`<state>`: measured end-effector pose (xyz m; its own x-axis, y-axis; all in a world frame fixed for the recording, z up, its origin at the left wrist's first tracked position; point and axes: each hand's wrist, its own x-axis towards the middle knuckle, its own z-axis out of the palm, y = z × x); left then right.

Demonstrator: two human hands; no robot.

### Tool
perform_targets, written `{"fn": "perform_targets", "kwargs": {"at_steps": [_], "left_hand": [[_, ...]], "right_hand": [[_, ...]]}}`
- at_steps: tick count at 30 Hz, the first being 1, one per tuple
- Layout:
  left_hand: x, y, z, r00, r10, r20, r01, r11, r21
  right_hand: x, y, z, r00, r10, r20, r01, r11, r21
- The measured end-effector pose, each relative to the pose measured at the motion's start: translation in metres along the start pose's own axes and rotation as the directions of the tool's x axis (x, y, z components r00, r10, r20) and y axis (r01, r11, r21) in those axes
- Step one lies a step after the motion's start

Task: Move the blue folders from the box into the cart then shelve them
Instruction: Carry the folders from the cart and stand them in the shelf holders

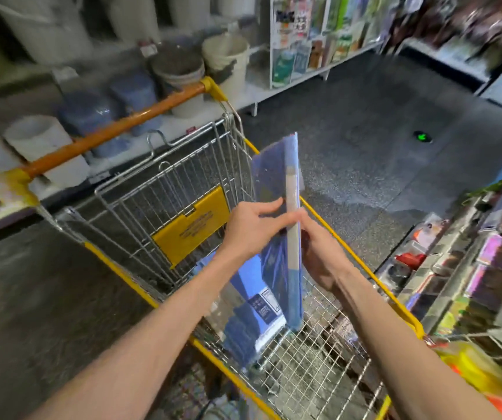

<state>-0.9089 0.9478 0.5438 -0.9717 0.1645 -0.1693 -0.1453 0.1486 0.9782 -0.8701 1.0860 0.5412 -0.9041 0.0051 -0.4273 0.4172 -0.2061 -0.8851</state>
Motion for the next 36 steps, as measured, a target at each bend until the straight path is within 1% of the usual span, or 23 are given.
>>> {"fn": "perform_targets", "kwargs": {"at_steps": [3, 5, 7, 8, 9, 11, 12, 15, 16, 18, 20, 21, 23, 26, 28, 30, 31, 32, 34, 36], "left_hand": [[-0.010, 0.018, 0.005, 0.997, 0.076, -0.031, -0.074, 0.995, 0.064], [-0.014, 0.031, 0.006, 0.993, 0.113, -0.014, -0.112, 0.991, 0.075], [-0.018, 0.043, 0.009, 0.996, 0.093, 0.011, -0.094, 0.994, 0.059], [-0.021, 0.052, 0.009, 0.997, 0.074, 0.021, -0.075, 0.997, 0.024], [-0.024, 0.062, 0.010, 0.997, 0.060, 0.045, -0.060, 0.998, -0.014], [-0.030, 0.084, 0.013, 0.995, 0.066, 0.074, -0.060, 0.994, -0.091], [-0.033, 0.094, 0.015, 0.994, 0.079, 0.079, -0.070, 0.992, -0.107], [-0.035, 0.124, 0.018, 0.989, 0.133, 0.064, -0.125, 0.985, -0.118], [-0.035, 0.137, 0.017, 0.987, 0.155, 0.031, -0.151, 0.983, -0.104], [-0.028, 0.151, 0.010, 0.982, 0.171, -0.084, -0.176, 0.983, -0.058], [-0.024, 0.162, 0.001, 0.949, 0.200, -0.244, -0.202, 0.979, 0.014], [-0.025, 0.170, -0.002, 0.930, 0.224, -0.293, -0.213, 0.975, 0.069], [-0.026, 0.176, -0.004, 0.920, 0.233, -0.316, -0.208, 0.972, 0.112], [-0.040, 0.195, 0.007, 0.941, 0.224, -0.254, -0.207, 0.974, 0.092], [-0.051, 0.215, 0.016, 0.932, 0.274, -0.238, -0.263, 0.962, 0.077], [-0.062, 0.241, 0.025, 0.915, 0.335, -0.225, -0.348, 0.937, -0.020], [-0.070, 0.257, 0.028, 0.916, 0.351, -0.196, -0.371, 0.926, -0.074], [-0.077, 0.268, 0.032, 0.924, 0.354, -0.146, -0.372, 0.920, -0.124], [-0.092, 0.289, 0.038, 0.934, 0.356, 0.003, -0.349, 0.918, -0.187], [-0.102, 0.300, 0.041, 0.921, 0.376, 0.106, -0.348, 0.913, -0.214]], "right_hand": [[-0.016, -0.015, -0.001, 0.999, -0.037, 0.008, 0.036, 0.998, 0.046], [-0.027, -0.029, -0.002, 0.996, -0.070, 0.062, 0.063, 0.992, 0.109], [-0.040, -0.039, -0.003, 0.986, -0.120, 0.112, 0.107, 0.987, 0.120], [-0.047, -0.044, -0.001, 0.980, -0.158, 0.124, 0.145, 0.984, 0.106], [-0.053, -0.048, -0.001, 0.972, -0.209, 0.106, 0.202, 0.977, 0.072], [-0.059, -0.053, -0.005, 0.945, -0.327, 0.029, 0.328, 0.944, -0.030], [-0.060, -0.054, -0.007, 0.932, -0.361, -0.005, 0.360, 0.930, -0.075], [-0.073, -0.072, -0.008, 0.897, -0.442, -0.035, 0.431, 0.888, -0.161], [-0.080, -0.083, -0.009, 0.882, -0.468, -0.044, 0.456, 0.874, -0.168], [-0.092, -0.103, -0.014, 0.867, -0.496, -0.050, 0.482, 0.859, -0.170], [-0.105, -0.122, -0.019, 0.857, -0.515, -0.013, 0.506, 0.847, -0.164], [-0.115, -0.135, -0.020, 0.847, -0.532, 0.006, 0.526, 0.835, -0.160], [-0.126, -0.151, -0.020, 0.830, -0.556, 0.035, 0.555, 0.820, -0.138], [-0.145, -0.172, -0.017, 0.792, -0.609, 0.042, 0.608, 0.783, -0.131], [-0.156, -0.186, -0.014, 0.748, -0.662, 0.047, 0.660, 0.735, -0.157], [-0.166, -0.197, -0.010, 0.702, -0.710, 0.051, 0.706, 0.685, -0.178], [-0.173, -0.203, -0.008, 0.683, -0.728, 0.056, 0.724, 0.666, -0.178], [-0.177, -0.205, -0.007, 0.666, -0.743, 0.068, 0.741, 0.646, -0.184], [-0.190, -0.213, -0.002, 0.624, -0.775, 0.104, 0.777, 0.599, -0.193], [-0.200, -0.221, 0.002, 0.607, -0.780, 0.151, 0.792, 0.578, -0.197]]}}
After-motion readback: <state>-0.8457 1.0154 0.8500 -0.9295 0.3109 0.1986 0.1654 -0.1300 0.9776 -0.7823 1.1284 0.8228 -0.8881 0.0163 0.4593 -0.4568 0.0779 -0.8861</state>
